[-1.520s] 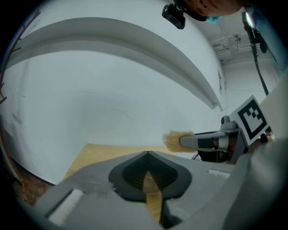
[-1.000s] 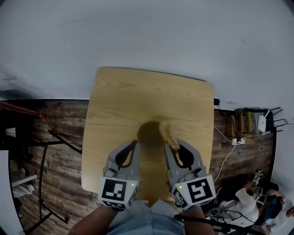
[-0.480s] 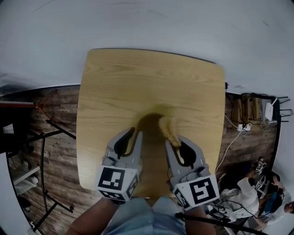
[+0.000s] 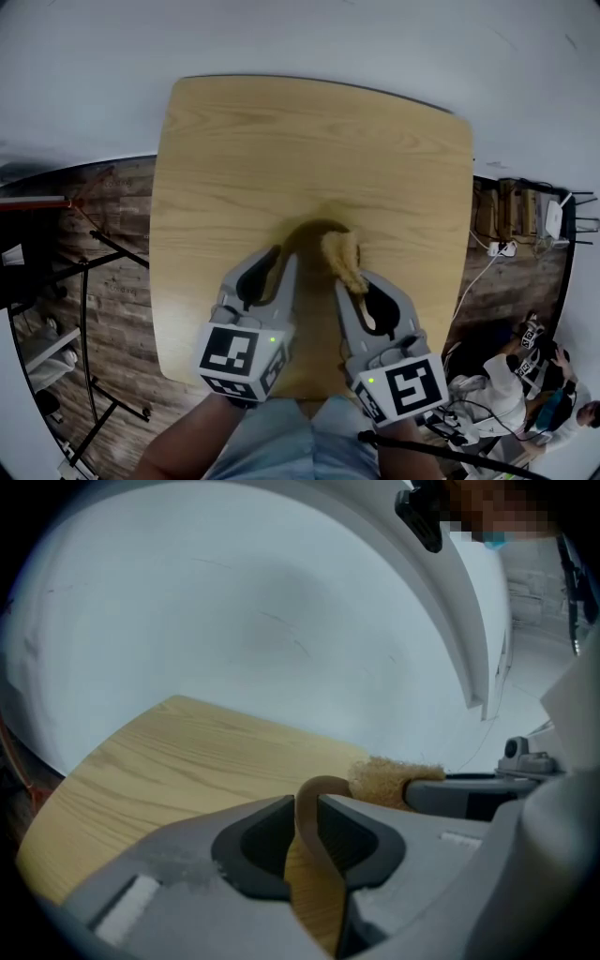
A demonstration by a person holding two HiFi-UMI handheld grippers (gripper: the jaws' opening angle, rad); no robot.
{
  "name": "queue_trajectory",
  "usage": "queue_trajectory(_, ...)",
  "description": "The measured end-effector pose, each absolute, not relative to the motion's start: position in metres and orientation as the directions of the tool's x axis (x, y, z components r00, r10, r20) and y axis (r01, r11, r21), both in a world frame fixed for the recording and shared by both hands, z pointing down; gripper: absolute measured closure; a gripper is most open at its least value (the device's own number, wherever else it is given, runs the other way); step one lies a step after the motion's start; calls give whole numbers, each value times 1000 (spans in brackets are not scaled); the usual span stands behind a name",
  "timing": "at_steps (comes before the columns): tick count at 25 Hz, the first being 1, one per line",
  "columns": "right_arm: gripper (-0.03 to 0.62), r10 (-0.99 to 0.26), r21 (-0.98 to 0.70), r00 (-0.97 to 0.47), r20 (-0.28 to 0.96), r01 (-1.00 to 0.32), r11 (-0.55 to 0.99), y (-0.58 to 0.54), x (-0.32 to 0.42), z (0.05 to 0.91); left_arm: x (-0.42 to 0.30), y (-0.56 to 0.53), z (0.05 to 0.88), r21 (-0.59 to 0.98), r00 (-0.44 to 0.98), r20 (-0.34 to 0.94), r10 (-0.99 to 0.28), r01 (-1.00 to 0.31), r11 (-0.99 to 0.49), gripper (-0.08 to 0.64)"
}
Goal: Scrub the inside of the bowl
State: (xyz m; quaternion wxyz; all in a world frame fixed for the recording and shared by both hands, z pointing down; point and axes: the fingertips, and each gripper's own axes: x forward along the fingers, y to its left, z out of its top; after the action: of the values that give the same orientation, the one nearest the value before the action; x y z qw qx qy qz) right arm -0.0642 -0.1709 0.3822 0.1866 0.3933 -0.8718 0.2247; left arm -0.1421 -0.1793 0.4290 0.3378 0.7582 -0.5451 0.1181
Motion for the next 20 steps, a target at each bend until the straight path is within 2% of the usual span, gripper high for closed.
queue_trajectory(20, 527, -580, -252, -609, 541, -775, 579, -170, -69, 401, -148, -187, 446, 364, 347, 591, -728, -920, -143, 492)
